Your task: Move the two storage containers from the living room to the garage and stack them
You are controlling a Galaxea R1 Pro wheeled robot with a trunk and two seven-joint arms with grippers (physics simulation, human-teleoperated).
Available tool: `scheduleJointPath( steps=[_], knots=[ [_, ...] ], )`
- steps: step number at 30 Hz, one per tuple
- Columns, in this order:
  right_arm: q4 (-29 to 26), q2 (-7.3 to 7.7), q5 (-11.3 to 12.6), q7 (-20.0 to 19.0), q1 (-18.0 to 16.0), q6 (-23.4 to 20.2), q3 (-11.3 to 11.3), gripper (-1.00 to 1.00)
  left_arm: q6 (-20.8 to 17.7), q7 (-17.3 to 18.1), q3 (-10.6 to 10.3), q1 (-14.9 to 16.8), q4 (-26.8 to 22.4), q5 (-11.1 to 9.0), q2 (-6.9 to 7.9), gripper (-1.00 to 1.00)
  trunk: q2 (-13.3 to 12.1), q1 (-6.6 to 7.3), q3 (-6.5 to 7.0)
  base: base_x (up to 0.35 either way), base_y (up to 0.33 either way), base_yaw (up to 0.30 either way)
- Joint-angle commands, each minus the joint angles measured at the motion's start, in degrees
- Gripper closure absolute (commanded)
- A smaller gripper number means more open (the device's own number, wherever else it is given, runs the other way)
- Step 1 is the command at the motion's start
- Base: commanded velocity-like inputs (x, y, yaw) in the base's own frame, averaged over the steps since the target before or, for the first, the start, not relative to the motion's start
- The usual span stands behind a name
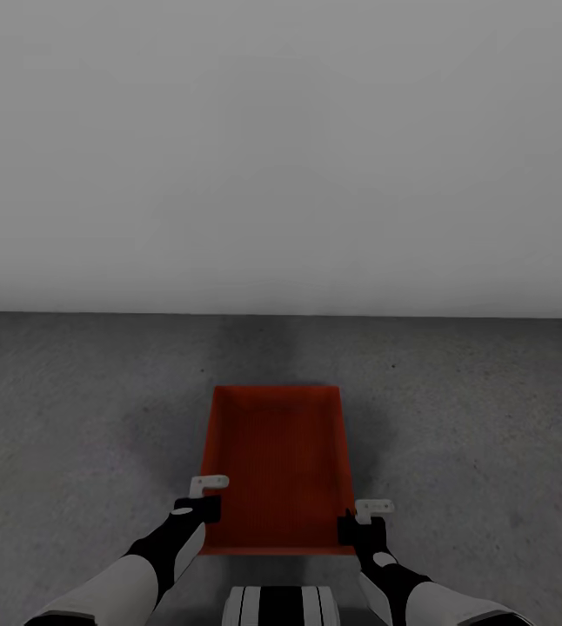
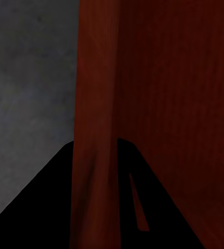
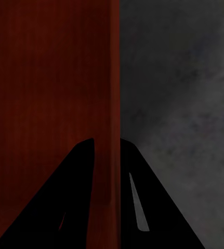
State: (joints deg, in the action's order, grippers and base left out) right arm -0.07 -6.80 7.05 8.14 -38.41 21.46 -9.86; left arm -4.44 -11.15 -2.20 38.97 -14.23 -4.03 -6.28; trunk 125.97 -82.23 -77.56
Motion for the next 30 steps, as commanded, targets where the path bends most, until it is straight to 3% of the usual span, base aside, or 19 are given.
scheduleJointPath(
  steps=[1,7,30],
  knots=[
    [0.4,0.09,2.3,0.6,0.0,0.5,2.0,1.0,-0.4,-0.6,4.3,0.1,-0.4,-0.5,0.04,1.0,0.4,-0.22,-0.21,0.0,0.0,0.0],
    [0.4,0.11,2.3,0.6,0.0,0.5,2.0,1.0,-0.4,-0.6,4.3,0.1,-0.4,-0.5,0.04,1.0,2.8,-1.54,-1.29,0.0,0.0,0.0],
    [0.4,0.12,1.7,0.4,0.0,0.5,2.0,1.0,-0.4,-0.6,4.3,0.1,-0.4,-0.5,0.04,1.0,2.8,-1.54,-1.29,0.0,0.0,0.0]
  ],
)
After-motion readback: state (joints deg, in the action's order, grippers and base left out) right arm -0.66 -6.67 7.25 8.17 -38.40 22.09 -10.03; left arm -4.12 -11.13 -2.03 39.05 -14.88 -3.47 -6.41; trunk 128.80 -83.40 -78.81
